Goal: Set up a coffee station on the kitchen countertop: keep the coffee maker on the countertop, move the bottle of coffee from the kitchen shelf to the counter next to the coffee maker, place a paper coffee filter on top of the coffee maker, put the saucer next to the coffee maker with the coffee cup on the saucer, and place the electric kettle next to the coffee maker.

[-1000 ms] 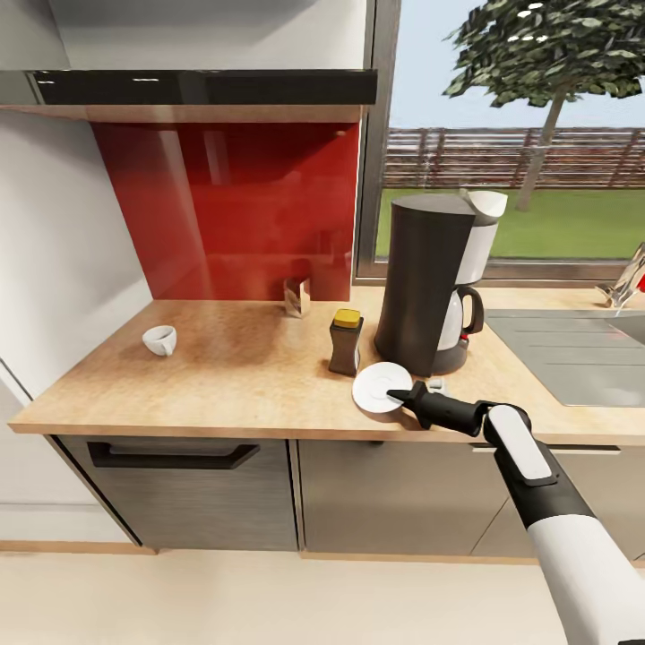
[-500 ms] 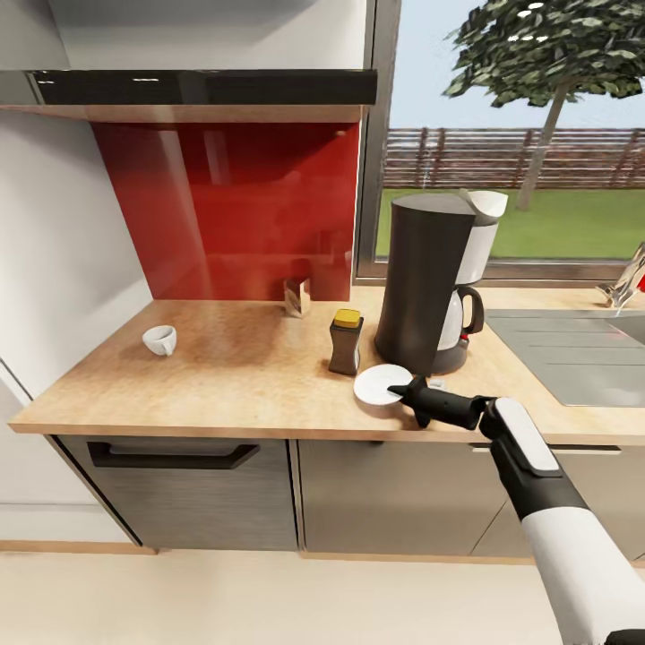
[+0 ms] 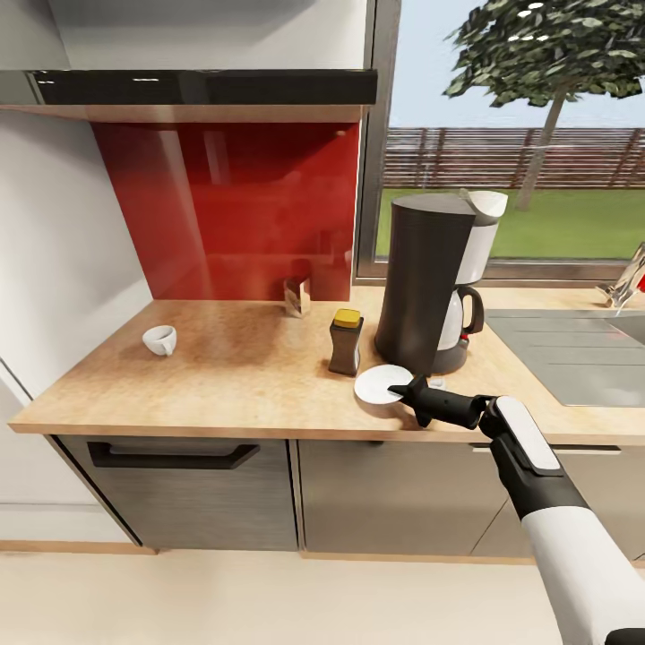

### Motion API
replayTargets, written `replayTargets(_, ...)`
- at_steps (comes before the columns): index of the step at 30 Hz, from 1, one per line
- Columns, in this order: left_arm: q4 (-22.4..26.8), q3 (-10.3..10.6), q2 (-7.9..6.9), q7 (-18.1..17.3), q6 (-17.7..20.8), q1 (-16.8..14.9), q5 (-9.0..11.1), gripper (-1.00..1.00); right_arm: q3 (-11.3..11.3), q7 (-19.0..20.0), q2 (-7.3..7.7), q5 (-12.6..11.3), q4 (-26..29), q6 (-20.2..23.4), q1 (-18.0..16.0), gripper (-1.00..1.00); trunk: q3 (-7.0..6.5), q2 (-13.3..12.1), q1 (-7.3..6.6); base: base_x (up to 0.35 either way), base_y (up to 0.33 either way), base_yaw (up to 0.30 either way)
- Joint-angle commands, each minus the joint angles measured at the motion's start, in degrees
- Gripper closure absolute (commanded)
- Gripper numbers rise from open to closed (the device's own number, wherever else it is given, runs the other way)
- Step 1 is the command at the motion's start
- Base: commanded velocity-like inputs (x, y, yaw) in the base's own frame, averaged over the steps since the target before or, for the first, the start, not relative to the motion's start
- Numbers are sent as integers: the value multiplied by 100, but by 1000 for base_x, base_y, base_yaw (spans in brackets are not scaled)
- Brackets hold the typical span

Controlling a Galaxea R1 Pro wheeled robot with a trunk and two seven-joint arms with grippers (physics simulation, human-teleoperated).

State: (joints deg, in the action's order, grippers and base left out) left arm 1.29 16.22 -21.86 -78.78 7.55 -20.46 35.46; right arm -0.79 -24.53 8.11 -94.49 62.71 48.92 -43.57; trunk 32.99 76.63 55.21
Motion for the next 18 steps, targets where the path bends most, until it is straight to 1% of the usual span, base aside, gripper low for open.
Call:
replayTargets(1, 4, 47, -2, -22, 59, -2, 49, -100, -12, -148, 6, 33, -76, 22, 0, 100, 7, 3, 0, 0, 0, 0)
replayTargets(2, 3, 47, -2, -22, 60, -2, 49, -100, -13, -148, 6, 32, -77, 22, -1, 100, 7, 3, 0, 0, 0, 0)
replayTargets(3, 3, 47, -2, -21, 59, -2, 49, -100, -13, -148, 6, 33, -76, 22, 1, -100, 7, 3, 0, 0, 0, 0)
replayTargets(18, 5, 39, -2, -23, 63, -2, 49, -100, -17, -148, 6, 18, -75, 22, -2, -100, 7, 3, 0, -2, -3, 0)
